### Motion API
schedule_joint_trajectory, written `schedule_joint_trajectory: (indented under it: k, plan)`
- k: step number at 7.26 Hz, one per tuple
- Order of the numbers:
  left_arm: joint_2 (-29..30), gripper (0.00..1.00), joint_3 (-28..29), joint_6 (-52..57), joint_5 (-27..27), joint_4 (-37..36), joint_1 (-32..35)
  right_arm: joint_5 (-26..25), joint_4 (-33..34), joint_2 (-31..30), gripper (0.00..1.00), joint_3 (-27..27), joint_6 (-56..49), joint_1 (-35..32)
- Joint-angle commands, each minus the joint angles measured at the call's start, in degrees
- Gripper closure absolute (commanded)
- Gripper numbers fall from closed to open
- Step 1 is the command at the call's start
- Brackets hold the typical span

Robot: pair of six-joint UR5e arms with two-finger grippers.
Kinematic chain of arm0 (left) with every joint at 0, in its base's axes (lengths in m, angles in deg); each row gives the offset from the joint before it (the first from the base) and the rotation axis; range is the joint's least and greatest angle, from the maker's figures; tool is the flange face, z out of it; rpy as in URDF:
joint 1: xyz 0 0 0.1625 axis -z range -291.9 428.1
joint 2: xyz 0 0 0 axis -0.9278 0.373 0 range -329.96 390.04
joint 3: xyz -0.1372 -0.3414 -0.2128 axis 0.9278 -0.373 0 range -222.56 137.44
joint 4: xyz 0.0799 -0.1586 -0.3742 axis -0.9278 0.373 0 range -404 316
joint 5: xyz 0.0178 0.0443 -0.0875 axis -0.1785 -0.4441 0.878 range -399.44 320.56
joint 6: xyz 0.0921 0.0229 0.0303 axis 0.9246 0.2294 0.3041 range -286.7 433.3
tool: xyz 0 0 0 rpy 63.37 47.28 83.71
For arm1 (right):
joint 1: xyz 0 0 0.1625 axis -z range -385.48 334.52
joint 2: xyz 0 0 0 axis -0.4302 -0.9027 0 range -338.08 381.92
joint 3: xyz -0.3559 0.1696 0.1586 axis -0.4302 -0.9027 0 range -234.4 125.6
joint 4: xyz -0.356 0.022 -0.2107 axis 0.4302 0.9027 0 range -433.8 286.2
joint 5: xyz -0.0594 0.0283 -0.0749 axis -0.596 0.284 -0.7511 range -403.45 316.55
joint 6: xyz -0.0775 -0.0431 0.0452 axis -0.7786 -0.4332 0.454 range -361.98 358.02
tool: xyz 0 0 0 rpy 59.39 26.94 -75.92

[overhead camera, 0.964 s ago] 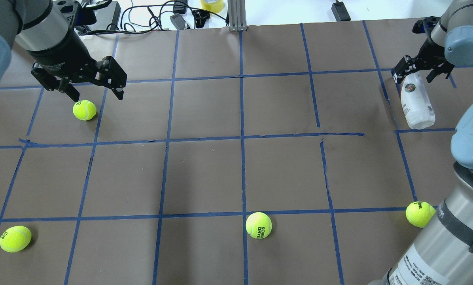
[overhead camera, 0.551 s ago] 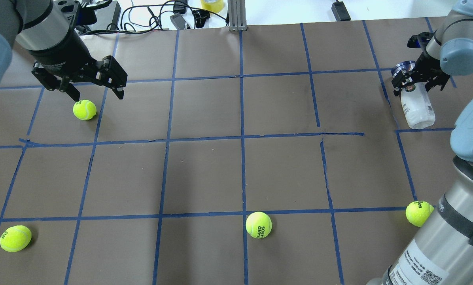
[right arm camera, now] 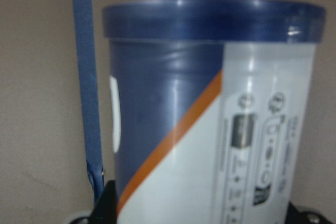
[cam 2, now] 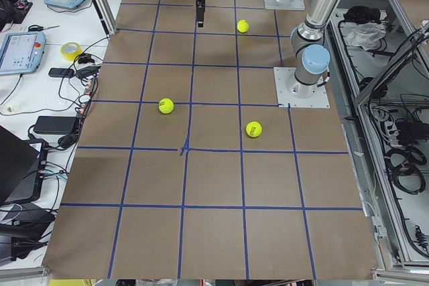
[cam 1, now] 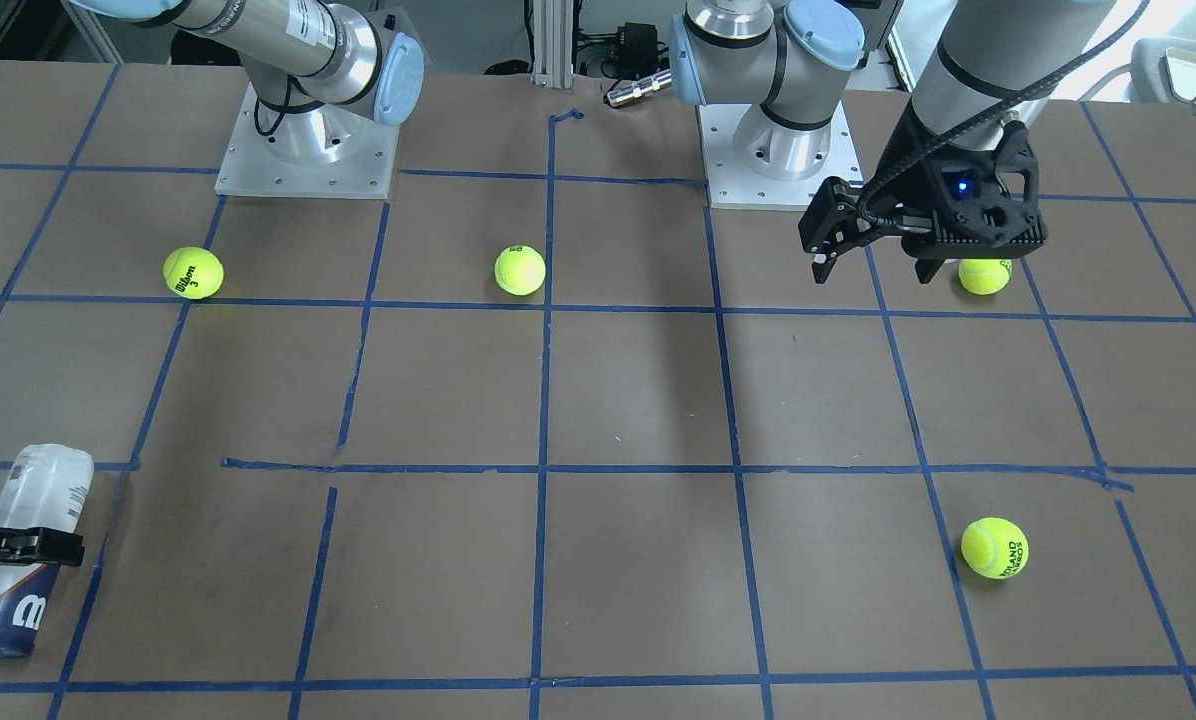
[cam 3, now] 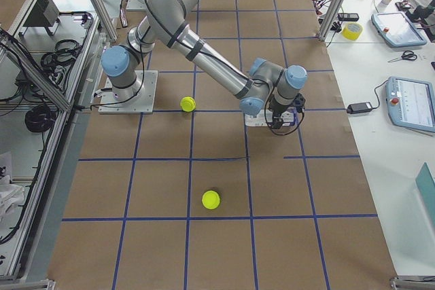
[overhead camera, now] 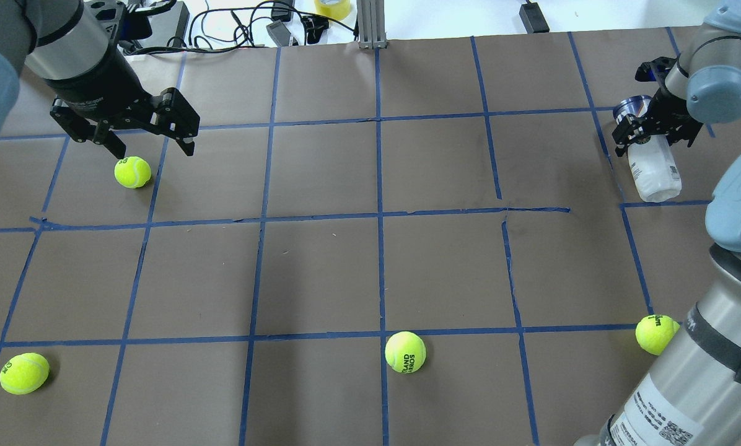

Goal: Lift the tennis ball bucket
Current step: 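Carry the can with the right gripper toward the table center, tilting it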

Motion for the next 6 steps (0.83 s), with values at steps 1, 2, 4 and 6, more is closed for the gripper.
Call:
schedule_joint_trajectory:
  k: [1,2,4,6]
  plan:
    - [0.07,0.0,-0.02,-0.01,0.03,-0.01,0.0,-0.22,0.23,-0.03,0.32,0.1,-0.41,0.03]
    - [0.07,0.0,-0.02,-0.01,0.03,-0.01,0.0,-1.01,-0.38,-0.55,0.31,-0.33,-0.5,0.03]
    - [0.07,0.0,-0.02,-0.01,0.03,-0.01,0.0,-0.93,-0.92,-2.75,0.31,-0.61,-0.76,-0.67]
    - [0.07,0.0,-0.02,-0.01,0.03,-0.01,0.0,0.12,-4.24,-7.04,0.31,-0.25,-4.78,-5.47]
